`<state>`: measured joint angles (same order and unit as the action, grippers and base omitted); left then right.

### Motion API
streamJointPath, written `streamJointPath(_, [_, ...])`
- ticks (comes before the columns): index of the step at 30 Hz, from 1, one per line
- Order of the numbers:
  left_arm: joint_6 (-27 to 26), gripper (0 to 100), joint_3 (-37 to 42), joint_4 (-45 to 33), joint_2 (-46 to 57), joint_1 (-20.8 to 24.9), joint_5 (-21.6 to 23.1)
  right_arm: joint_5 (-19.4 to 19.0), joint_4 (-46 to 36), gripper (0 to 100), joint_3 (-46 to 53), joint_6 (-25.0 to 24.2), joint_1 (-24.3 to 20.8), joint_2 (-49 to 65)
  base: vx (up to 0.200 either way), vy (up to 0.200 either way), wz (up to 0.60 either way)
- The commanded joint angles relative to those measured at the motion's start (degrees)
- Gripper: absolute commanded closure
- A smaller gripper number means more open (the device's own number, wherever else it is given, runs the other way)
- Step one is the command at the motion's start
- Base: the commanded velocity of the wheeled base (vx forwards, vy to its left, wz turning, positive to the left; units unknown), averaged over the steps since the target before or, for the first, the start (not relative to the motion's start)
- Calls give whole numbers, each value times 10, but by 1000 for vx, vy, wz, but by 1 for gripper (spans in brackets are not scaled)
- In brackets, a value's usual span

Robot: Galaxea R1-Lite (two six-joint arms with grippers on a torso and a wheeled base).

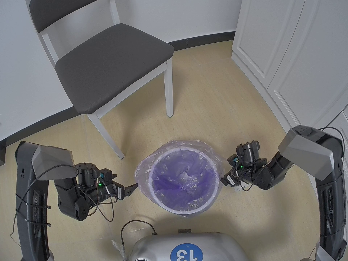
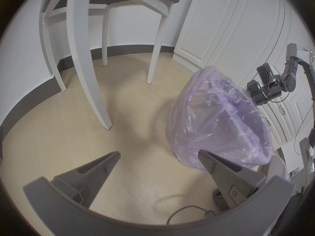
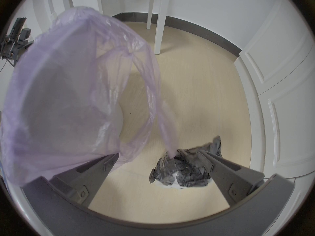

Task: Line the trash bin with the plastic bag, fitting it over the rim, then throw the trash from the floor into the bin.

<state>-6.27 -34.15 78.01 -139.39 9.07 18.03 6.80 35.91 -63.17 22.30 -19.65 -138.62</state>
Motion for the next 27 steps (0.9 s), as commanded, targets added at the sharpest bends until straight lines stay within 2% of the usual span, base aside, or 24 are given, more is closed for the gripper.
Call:
streamJointPath(1, [1,0,68,21,68,0,4,-28,12,0,82,2,2,114,0,0,0])
streamJointPath(8, [0,0,100,43,77,16,-1,-63,20,0,116,-5,15,161,0,0,0])
streamJointPath(13, [11,0,102,65,80,22,-2,-65,64,0,109,-6,28,135,0,0,0])
streamJointPath(27, [16,0,69,58,72,23,-4,-69,69,0,-19,-33,22,-5,0,0,0])
